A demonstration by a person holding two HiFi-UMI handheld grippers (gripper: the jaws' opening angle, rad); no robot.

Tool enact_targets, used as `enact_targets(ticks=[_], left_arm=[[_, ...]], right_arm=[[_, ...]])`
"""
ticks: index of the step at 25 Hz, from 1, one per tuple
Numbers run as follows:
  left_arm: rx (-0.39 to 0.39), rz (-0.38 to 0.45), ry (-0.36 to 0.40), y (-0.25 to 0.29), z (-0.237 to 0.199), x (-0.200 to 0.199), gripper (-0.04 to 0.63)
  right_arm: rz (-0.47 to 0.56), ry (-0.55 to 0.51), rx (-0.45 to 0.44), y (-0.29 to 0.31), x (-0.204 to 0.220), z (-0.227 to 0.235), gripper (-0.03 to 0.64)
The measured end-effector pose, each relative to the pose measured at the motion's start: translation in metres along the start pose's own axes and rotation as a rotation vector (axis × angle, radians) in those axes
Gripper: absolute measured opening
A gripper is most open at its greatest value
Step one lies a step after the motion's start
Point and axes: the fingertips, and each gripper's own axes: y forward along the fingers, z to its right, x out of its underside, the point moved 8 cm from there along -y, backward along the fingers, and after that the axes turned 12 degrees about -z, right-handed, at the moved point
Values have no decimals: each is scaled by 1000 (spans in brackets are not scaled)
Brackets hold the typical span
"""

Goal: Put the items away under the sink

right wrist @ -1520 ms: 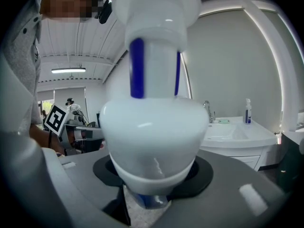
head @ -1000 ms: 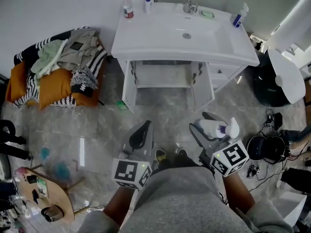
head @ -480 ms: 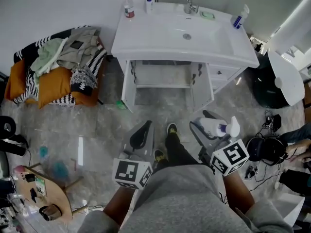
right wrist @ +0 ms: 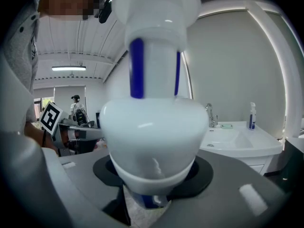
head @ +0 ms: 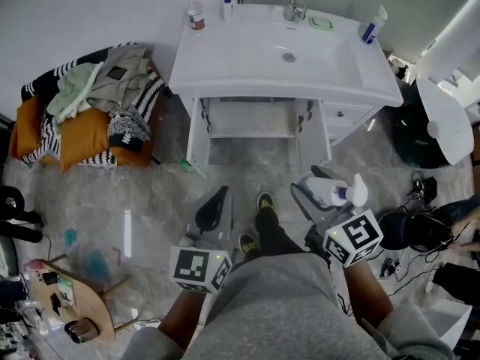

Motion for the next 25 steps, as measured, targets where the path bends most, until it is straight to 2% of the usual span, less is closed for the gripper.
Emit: enact_targets(ticks=[25], left_arm=[[-37, -65, -33, 106, -39, -41, 11]], right_arm=[[-68, 16, -63, 95, -29, 86, 242]])
